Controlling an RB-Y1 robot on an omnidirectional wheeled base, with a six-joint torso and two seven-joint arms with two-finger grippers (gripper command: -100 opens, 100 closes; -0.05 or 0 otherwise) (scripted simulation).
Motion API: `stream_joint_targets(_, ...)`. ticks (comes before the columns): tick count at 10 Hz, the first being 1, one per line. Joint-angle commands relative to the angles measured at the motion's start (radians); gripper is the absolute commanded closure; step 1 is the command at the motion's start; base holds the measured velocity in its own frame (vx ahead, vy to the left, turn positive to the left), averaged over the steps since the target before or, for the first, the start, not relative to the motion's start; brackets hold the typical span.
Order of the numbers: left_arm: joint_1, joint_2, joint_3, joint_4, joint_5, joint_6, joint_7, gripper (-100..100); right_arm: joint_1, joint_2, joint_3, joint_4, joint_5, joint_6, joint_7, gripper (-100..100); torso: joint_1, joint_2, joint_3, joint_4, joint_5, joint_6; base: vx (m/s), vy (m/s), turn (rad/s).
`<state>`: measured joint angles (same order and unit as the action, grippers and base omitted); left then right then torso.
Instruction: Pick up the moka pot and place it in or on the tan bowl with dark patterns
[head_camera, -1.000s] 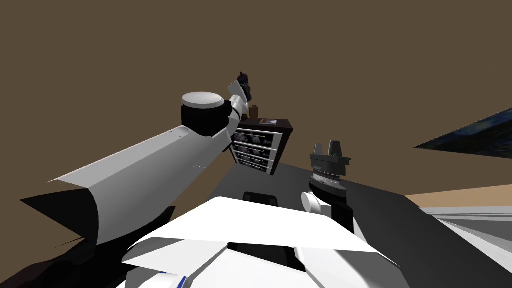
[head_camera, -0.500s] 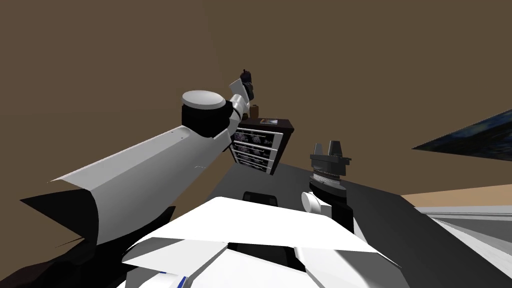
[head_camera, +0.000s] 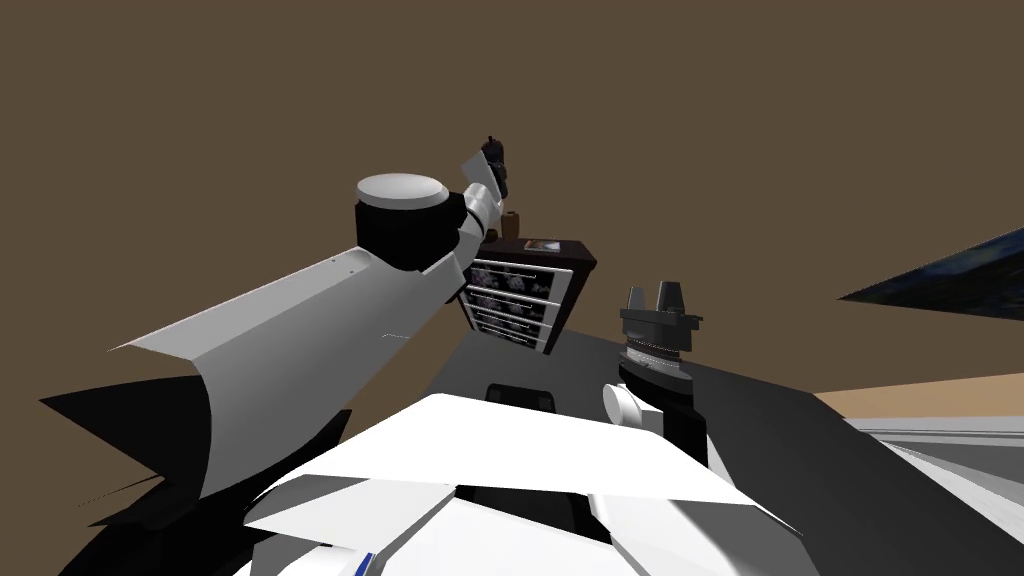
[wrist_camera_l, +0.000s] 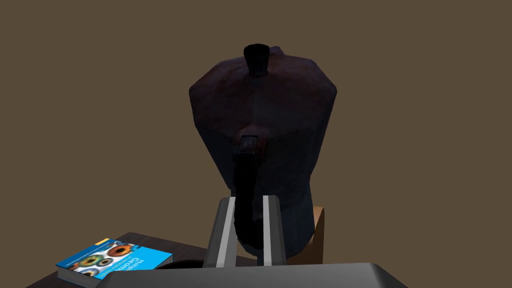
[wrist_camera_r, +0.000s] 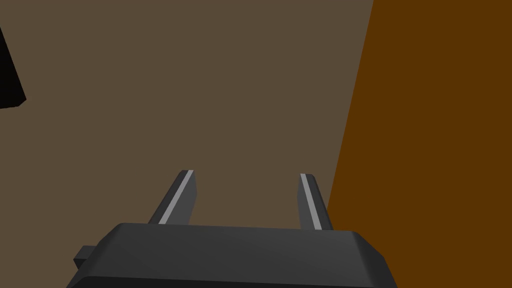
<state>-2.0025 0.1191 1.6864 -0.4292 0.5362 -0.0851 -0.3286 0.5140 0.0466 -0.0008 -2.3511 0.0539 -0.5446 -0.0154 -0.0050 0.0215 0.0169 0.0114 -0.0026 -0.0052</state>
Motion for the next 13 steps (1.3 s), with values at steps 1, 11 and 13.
stream_joint_targets(1,0.003,0.003,0.002,0.003,0.002,-0.029,-0.01,100,0.0,0.0,0.0,0.0,0.0,0.0,0.0,0,0.0,0.0,0.0,0.0,0.0,0.0,0.078,0.03,-0.02)
stream_joint_targets(11,0.029,0.0,0.126,-0.086,0.009,-0.154,-0.189,100,0.0,0.0,0.0,0.0,0.0,0.0,0.0,0,-0.003,0.0,0.002,0.003,-0.002,-0.002,0.124,0.037,-0.039)
stream_joint_targets(13,0.04,-0.005,0.158,-0.113,0.013,-0.189,-0.238,100,0.0,0.0,0.0,0.0,0.0,0.0,0.0,0,-0.003,0.002,0.003,0.005,-0.002,-0.002,0.157,0.057,-0.054)
